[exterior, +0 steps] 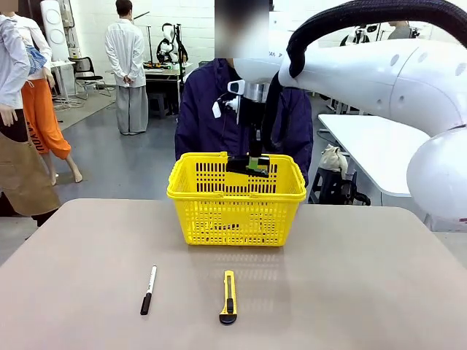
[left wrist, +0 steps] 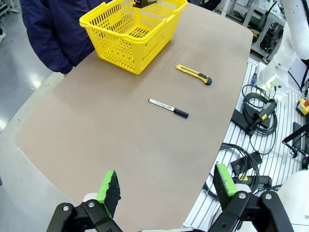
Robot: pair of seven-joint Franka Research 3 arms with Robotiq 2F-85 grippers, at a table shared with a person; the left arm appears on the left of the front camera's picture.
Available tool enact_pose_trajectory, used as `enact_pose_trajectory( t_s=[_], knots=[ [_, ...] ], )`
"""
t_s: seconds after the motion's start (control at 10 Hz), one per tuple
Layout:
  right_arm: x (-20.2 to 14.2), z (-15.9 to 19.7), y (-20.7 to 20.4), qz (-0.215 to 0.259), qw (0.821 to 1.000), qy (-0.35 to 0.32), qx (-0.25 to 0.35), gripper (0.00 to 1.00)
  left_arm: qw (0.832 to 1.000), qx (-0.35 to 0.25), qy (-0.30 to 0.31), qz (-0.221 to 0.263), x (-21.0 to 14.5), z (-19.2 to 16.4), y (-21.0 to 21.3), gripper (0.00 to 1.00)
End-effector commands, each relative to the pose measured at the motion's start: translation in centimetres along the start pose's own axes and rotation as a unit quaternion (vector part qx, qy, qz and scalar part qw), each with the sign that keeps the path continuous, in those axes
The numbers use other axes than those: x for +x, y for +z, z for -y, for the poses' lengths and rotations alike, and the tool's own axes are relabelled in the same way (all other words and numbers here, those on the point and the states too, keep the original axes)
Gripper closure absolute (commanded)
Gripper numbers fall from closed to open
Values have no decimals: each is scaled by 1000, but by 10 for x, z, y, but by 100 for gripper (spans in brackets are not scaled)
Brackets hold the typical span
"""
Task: Place the items the person wants into the basket.
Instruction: Pick up the item the person points to and place it in the Market Basket.
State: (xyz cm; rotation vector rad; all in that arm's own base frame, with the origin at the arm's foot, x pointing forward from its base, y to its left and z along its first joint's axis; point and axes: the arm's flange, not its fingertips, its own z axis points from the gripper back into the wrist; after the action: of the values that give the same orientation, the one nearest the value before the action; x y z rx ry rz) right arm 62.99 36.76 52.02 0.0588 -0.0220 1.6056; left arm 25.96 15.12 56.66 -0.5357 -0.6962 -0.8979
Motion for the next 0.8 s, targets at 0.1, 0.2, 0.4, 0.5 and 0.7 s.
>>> enact_pose_trajectory(
  t_s=[0.1, 0.2, 0.4, 0.5, 0.7],
  knots=[
    [17, 31, -4, -28, 999, 11, 27, 68, 1000, -5, -8, 8, -1, -1, 2, 0],
    [19, 35, -12, -33, 999, 12, 36, 68, 1000, -5, -8, 8, -1, -1, 2, 0],
    [21, 37, -22, -46, 998, 15, 47, 68, 1000, -5, -8, 8, -1, -1, 2, 0],
    [22, 38, -24, -50, 997, 18, 49, 68, 1000, -5, -8, 8, -1, -1, 2, 0],
    [23, 38, -29, -57, 997, 20, 54, 68, 1000, -5, -8, 8, -1, -1, 2, 0]
  ],
)
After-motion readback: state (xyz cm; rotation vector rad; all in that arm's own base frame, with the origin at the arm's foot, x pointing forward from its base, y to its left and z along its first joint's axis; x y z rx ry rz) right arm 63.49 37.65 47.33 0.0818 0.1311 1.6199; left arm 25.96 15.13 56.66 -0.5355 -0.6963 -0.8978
